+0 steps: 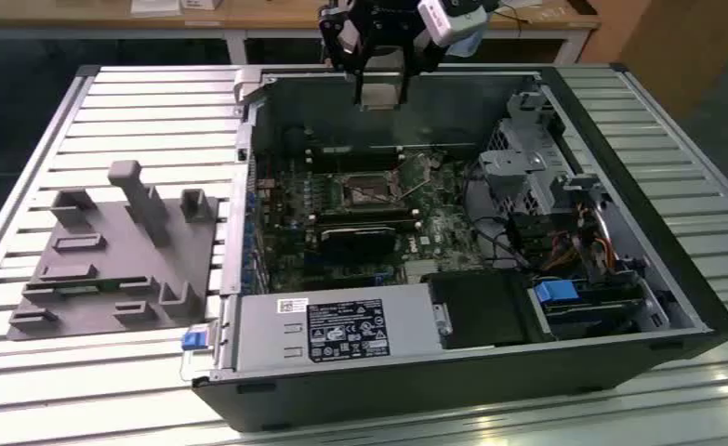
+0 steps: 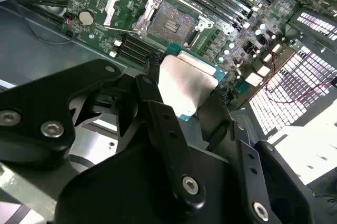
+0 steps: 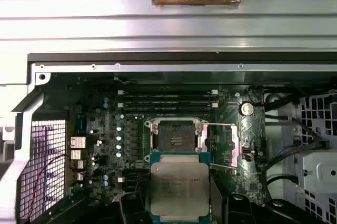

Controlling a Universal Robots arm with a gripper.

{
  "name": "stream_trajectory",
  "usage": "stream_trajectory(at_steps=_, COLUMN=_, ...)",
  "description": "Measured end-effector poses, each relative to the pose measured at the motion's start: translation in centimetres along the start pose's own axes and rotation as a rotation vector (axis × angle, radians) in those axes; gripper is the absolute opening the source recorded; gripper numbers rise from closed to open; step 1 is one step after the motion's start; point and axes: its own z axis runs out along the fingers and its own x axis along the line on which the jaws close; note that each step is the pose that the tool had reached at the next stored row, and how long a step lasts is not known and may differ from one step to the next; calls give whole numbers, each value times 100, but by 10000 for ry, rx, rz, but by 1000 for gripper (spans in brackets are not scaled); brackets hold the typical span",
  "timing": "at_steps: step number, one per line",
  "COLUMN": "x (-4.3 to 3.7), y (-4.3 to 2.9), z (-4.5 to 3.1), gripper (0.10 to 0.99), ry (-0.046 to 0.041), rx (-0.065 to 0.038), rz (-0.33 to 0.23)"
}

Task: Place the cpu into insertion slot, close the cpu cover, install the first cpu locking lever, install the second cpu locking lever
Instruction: 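Place the cpu into insertion slot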

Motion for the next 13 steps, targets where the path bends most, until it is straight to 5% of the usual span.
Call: stream_trajectory(at_steps=13, x=0, y=0, z=4, gripper=537, ry=0, rx=1, rz=0)
